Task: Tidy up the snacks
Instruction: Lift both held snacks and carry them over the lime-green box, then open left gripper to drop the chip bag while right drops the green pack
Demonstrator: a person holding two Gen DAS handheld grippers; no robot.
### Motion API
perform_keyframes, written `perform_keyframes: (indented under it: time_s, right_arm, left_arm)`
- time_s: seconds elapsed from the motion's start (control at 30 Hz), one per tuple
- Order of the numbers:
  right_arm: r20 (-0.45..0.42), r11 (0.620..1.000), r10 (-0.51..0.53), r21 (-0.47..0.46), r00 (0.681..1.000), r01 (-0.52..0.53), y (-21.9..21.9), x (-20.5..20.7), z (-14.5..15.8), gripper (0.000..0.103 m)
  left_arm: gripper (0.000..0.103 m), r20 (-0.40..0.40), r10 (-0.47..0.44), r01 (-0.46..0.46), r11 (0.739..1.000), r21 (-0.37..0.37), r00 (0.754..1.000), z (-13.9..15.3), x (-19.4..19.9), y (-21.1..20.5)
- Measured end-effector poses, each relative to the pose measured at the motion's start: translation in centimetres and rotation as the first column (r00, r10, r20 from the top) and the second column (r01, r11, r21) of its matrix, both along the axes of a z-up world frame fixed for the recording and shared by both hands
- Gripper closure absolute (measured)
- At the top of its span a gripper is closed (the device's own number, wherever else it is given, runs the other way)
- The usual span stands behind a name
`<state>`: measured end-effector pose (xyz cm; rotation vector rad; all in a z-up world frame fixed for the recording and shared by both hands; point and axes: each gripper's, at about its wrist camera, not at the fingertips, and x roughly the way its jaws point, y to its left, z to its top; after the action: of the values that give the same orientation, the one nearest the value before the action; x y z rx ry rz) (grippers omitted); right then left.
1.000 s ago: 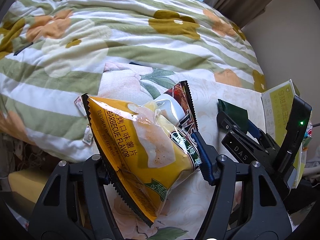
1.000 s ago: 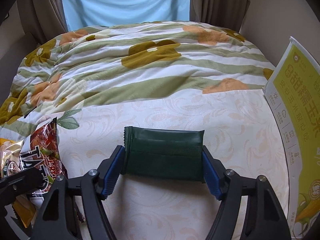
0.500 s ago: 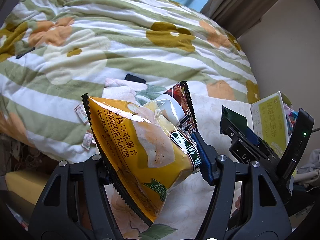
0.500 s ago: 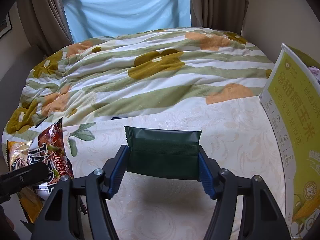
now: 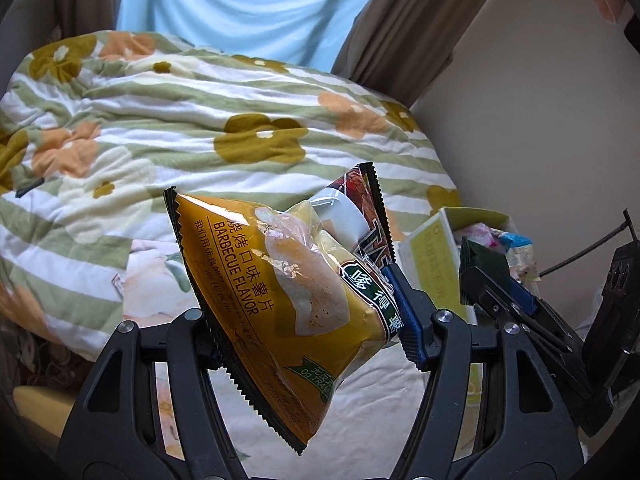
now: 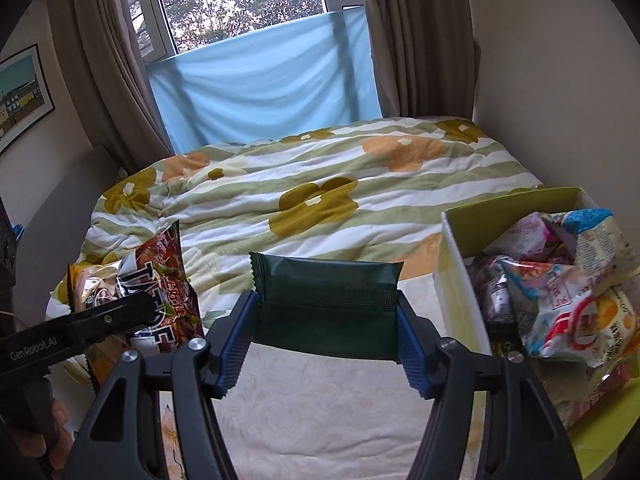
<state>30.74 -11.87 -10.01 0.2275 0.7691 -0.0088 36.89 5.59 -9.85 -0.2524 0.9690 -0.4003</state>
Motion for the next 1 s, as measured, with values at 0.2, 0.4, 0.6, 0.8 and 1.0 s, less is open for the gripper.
perform_keyframes:
  time_s: [0.2,0.4,0.6,0.8,1.0]
  right_arm:
    - [0.025,0.999,-0.031,-0.015,0.999,0.031,-7.2,-5.5,3.3,0.042]
    - [0.024,0.994,-0.103,-0.028,0.994,0.103,-15.4,-10.6,4.1,0.042]
    - [0.019,0.986,-0.167,-0.020,0.986,0.167,-22.7,-14.5,3.9,0.042]
    - [0.007,0.986,-0.167,-0.013,0.986,0.167,-27.1,-16.7,3.2,0.042]
    - [-0.005,0.992,-0.127,0.012,0.992,0.127,-28.5,-17.5,2.4,0.042]
  left_arm:
    - [0.041,0.035,-0.098,0.099,0.995,-0.027,0.995,3.1,-3.8,-9.5]
    - [0.041,0.031,-0.201,0.202,0.979,-0.034,0.979,3.3,-7.9,-19.4]
    - [0.041,0.016,-0.266,0.266,0.964,-0.018,0.964,1.6,-11.8,-27.1]
    - [0.018,0.018,-0.273,0.273,0.962,0.024,0.962,-0.2,-14.8,-31.0]
    - [0.001,0.023,-0.169,0.166,0.980,0.107,0.985,-0.8,-15.2,-28.4]
